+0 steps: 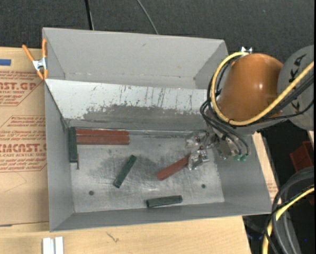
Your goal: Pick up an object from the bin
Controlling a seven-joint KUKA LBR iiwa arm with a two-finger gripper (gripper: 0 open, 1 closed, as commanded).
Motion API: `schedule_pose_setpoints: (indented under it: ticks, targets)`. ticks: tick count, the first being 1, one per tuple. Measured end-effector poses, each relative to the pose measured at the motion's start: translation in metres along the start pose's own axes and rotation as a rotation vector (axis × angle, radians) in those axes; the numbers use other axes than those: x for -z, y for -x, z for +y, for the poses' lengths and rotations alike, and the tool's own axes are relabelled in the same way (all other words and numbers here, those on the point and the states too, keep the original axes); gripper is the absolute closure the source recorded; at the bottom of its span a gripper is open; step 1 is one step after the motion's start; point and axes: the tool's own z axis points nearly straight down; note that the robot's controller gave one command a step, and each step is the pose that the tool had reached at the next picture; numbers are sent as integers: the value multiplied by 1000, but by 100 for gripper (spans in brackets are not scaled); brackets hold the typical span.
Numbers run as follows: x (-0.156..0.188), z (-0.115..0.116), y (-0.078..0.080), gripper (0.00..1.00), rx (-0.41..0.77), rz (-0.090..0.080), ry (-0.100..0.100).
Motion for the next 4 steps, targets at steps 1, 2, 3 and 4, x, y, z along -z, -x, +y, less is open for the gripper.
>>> schedule_pose_setpoints:
  ticks: [1, 2, 3, 4]
  targets:
    - [0, 0, 0, 0, 0, 0, 0]
    - [0, 0, 0, 0, 0, 0, 0]
    - [-10, -2, 2, 0, 15, -11, -2]
    - [-20, -36, -14, 0, -126, 9, 3]
